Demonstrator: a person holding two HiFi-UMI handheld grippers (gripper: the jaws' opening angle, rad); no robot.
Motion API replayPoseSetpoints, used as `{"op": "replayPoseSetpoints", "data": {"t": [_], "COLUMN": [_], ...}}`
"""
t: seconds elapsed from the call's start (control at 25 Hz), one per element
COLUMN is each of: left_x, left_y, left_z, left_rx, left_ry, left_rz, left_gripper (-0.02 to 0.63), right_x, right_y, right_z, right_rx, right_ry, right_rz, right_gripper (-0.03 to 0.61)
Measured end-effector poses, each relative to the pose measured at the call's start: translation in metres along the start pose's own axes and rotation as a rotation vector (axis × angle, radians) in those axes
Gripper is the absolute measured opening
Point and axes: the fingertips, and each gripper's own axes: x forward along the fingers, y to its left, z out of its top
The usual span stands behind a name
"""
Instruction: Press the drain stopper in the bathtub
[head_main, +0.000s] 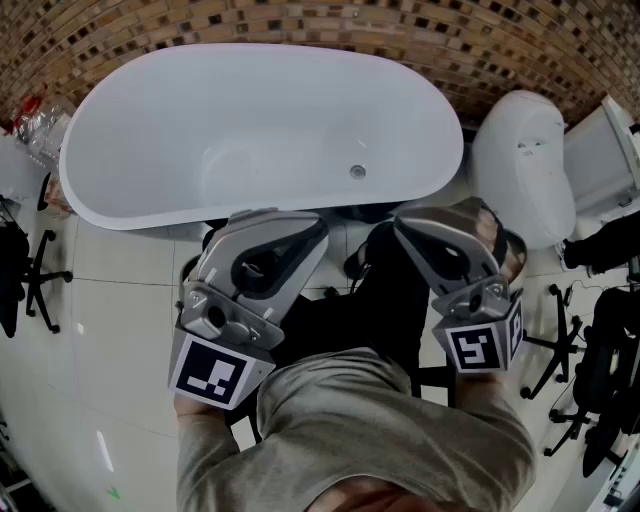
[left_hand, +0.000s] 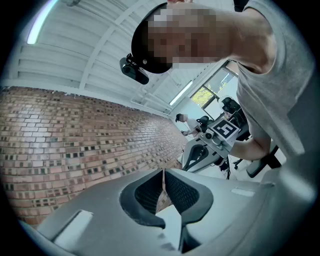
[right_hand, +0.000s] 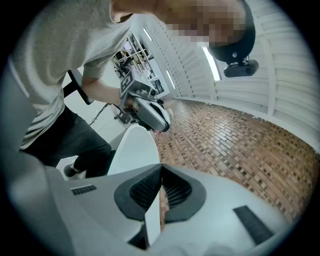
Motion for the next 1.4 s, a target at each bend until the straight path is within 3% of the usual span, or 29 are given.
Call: {"op": "replayPoseSetpoints", "data": {"t": [0.76,1.12,1.4], "left_x": [0.006,0.02,0.03], "left_y": [0.001,0.003,0.027], "left_z": [-0.016,-0.048,-0.092], "left_rx": [-0.011,-0.074,-0.18], "left_ry": [0.032,0.089,0.135], "left_rz": [-0.016,-0.028,0.027], "left_gripper": [0.008,0.008,0.008], "right_x": [0.005,0.012,0.029], "right_y": [-0.002,0.0,0.005], "right_z": [-0.019,-0.057,-0.097], "right_rx": [0.018,0.086,0.187], "right_ry": [0.06,0.12,0.135], "right_rz": [0.0,0.025,0.01], "right_gripper": [0.0,0.0,0.0]}}
